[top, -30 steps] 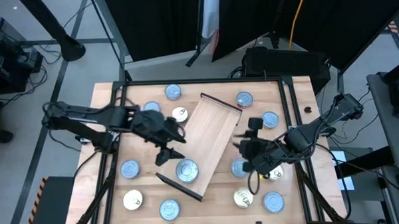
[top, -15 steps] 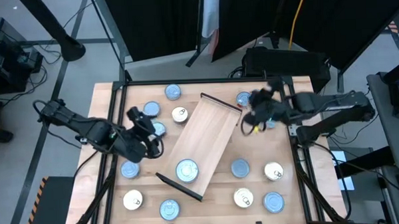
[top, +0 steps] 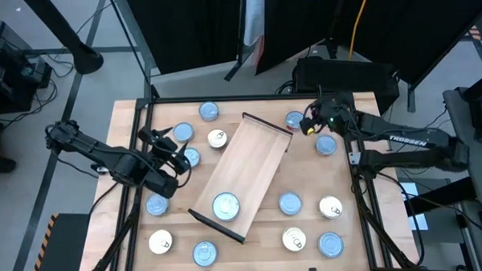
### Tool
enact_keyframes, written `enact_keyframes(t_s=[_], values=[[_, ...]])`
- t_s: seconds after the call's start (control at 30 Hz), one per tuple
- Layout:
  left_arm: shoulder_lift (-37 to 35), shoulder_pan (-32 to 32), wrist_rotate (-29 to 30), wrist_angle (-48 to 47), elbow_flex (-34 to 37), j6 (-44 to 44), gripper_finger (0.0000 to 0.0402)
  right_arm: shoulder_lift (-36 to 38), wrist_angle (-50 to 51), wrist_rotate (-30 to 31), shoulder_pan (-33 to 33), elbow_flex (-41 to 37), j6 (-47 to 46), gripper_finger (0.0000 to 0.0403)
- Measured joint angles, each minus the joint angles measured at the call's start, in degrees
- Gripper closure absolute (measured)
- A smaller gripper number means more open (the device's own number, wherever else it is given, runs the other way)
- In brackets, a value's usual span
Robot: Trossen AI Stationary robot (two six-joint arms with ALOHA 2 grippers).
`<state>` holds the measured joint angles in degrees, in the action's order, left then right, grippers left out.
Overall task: Stack canned seafood by type on shelf
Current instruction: Stack the red tuna can on top of the other red tuna can
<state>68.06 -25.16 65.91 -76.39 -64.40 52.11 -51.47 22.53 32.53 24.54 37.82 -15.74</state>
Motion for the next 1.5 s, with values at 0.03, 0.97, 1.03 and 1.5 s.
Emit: enact_keyframes(t_s=[0.03, 0.97, 1.03, 1.5], values=[[-0.2, 0.2, 0.0, 0.3, 0.0, 0.0, 0.0080, 0.3, -1.1, -0.8, 2.4, -1.5, -0.3, 0.0401], [0.1, 0.3, -5.1, 1.0, 0.0, -3.0, 0.0080, -21.3, -17.5, -25.2, 15.3, -9.8, -3.3, 0.0403], [0.1, 0.3, -5.1, 1.0, 0.0, -3.0, 0.0080, -21.8, -17.2, -25.2, 15.3, -9.8, -3.3, 0.0403], [0.1, 0.3, -5.2, 0.9, 0.0, -3.3, 0.0080, -22.1, -13.7, -24.8, 15.2, -9.6, -2.9, 0.0402]])
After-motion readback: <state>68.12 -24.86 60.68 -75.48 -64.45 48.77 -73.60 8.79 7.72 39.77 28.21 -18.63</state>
